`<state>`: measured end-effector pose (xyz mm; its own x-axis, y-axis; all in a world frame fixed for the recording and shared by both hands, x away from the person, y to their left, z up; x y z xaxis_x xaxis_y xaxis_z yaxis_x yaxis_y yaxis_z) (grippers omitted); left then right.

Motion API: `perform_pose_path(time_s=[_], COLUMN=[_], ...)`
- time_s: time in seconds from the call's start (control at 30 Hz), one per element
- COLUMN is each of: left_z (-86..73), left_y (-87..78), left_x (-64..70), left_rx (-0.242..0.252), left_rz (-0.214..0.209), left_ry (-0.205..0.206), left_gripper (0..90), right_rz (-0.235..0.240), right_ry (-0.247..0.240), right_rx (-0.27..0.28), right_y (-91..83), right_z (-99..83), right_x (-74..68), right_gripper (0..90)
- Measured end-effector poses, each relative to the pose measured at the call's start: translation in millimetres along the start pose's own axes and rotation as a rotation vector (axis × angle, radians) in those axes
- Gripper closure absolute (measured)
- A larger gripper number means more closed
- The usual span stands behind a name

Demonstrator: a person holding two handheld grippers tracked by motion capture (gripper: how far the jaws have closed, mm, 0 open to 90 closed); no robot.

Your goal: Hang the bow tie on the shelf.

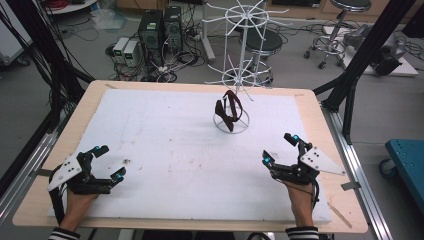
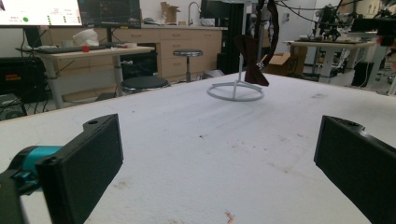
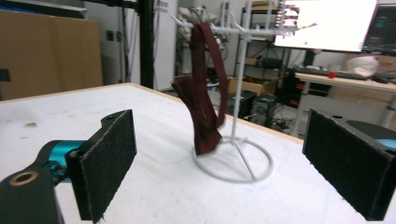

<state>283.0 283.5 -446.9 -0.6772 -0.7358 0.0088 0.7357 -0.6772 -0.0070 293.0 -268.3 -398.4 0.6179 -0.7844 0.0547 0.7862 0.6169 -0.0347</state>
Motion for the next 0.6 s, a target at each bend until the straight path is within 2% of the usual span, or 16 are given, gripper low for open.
perform_pose_path(time_s=[0.07,0.13,0.23,0.43,0.5,0.6], left_z=[-0.7,-1.0,-1.5,-5.6,-5.5,-5.8], left_y=[0.8,1.5,2.2,5.4,4.1,3.2], left_x=[0.3,0.6,0.8,2.1,1.8,1.5], left_rx=[-0.002,0.002,0.001,-0.013,0.005,0.017], left_rz=[0.000,-0.001,0.000,-0.003,0.008,0.012], left_ry=[0.001,0.003,0.006,0.009,0.006,0.002], left_gripper=[1.7,1.7,1.7,1.7,1.7,1.7], right_rz=[-0.027,-0.038,-0.065,-0.086,-0.091,-0.100], right_ry=[-0.011,0.007,-0.006,0.007,0.002,0.019], right_rx=[0.012,0.011,0.008,0.012,0.014,0.011], right_y=[-3.0,-5.4,-6.5,-5.2,-5.0,-4.9], right_z=[-8.6,-16.8,-26.8,-41.7,-46.1,-53.7], right_x=[0.1,-0.2,1.0,2.1,2.1,2.5], right_gripper=[9.2,9.2,9.2,9.2,9.1,9.1])
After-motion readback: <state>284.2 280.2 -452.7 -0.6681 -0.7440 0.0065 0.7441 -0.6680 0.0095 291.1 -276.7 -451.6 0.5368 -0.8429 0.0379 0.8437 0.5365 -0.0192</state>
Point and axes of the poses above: each handheld gripper's, and its own axes: y roughly forward along the jaws, z roughly out of its top, x roughly to its right, the point moved 3 cm from there along y, roughly forward along the jaws, and after that the axes turned 2 degrees about z, right-handed, at the moved point
